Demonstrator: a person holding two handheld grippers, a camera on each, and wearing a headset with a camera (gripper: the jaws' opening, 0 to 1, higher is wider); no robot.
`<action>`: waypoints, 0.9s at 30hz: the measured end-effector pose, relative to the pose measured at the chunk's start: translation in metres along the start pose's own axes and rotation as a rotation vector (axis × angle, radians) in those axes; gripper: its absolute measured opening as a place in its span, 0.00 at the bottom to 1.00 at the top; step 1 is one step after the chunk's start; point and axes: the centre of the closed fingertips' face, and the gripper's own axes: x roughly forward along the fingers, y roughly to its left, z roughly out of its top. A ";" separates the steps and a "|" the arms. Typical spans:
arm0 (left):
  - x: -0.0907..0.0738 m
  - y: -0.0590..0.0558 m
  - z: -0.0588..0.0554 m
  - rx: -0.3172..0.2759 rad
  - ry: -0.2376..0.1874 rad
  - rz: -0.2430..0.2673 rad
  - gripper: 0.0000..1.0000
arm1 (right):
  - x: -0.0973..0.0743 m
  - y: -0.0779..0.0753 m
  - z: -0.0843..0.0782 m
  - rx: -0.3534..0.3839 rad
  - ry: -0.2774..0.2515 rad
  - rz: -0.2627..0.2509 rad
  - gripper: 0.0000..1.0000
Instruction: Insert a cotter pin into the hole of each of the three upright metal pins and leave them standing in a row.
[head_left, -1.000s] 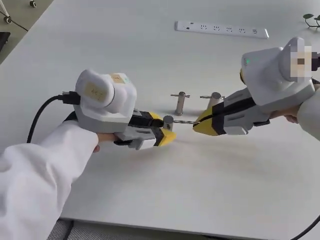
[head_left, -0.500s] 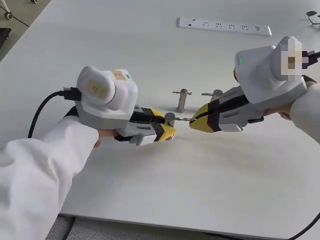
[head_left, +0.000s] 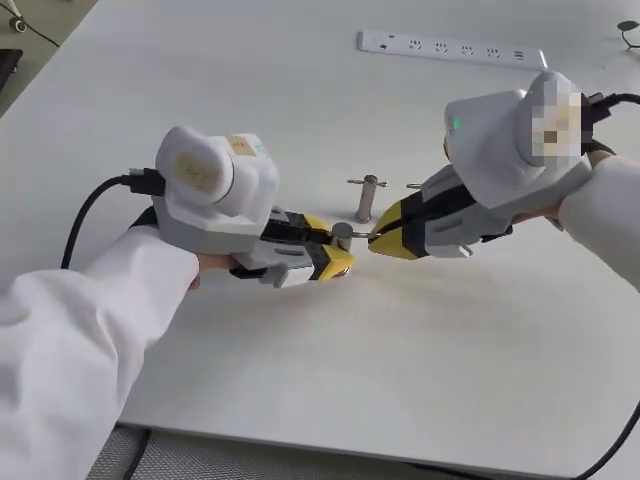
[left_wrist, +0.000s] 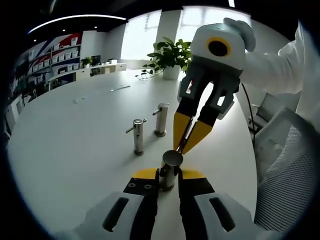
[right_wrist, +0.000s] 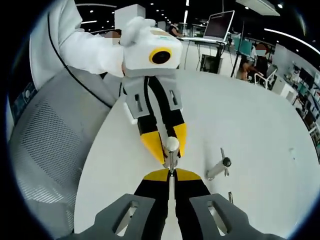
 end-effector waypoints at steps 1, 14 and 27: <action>0.000 0.000 0.000 0.002 0.001 0.000 0.13 | 0.000 -0.001 0.000 -0.004 0.004 0.003 0.00; -0.001 -0.002 0.000 0.002 0.004 -0.014 0.13 | 0.005 0.004 0.006 -0.067 0.034 0.046 0.00; -0.001 -0.003 0.000 -0.022 0.004 -0.025 0.14 | 0.011 0.000 0.008 -0.119 0.080 0.069 0.00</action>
